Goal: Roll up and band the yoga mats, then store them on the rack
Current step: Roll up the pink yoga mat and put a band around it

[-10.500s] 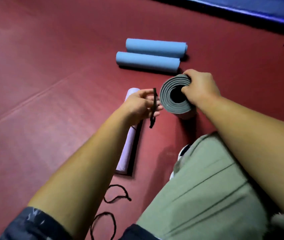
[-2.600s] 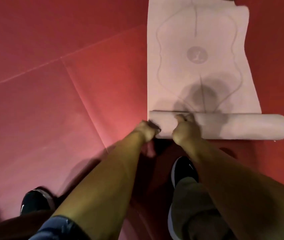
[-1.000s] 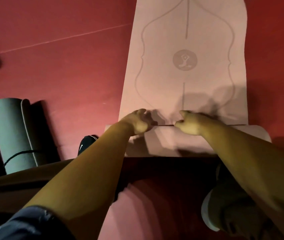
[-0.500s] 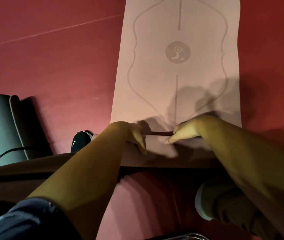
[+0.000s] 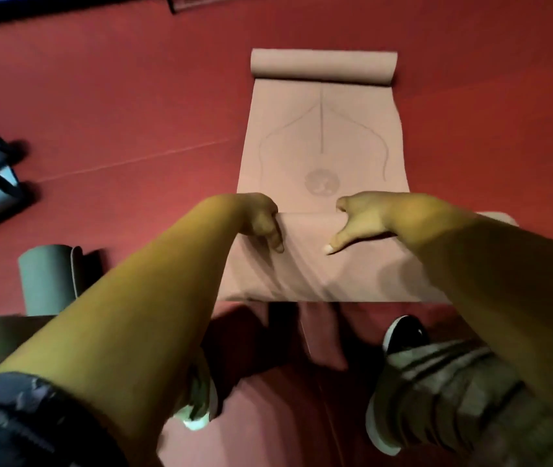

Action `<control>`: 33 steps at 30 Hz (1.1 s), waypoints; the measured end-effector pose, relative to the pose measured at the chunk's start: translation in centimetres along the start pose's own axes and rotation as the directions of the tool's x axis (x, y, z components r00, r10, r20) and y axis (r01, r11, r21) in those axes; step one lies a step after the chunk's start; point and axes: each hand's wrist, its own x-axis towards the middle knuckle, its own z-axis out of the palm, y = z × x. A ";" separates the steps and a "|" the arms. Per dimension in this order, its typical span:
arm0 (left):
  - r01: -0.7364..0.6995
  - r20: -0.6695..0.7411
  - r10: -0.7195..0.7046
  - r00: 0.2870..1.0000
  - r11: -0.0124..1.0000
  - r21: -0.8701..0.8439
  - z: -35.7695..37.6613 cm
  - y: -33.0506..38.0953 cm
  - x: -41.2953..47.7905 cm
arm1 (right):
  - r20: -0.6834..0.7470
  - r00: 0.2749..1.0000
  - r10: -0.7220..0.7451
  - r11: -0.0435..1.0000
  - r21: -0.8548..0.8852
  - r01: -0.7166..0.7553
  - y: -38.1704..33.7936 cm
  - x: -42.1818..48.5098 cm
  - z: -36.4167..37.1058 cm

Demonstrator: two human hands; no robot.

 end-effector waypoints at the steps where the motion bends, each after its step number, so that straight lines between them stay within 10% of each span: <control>1: -0.017 -0.046 0.019 0.999 0.999 0.038 -1.3 0.3 -1.4 | -0.021 0.999 -0.028 1.000 0.010 0.028 -0.1 -1.5 -1.0; 13: -0.048 -0.499 0.215 0.839 0.944 0.327 -7.2 2.6 -15.0 | -0.393 0.917 -0.074 0.997 -0.021 0.071 -0.1 -13.6 -6.3; 33: -0.001 -0.420 0.156 0.894 0.938 0.347 -3.1 2.5 -13.5 | -0.402 0.911 -0.094 0.996 -0.030 0.089 -0.1 -12.1 -1.0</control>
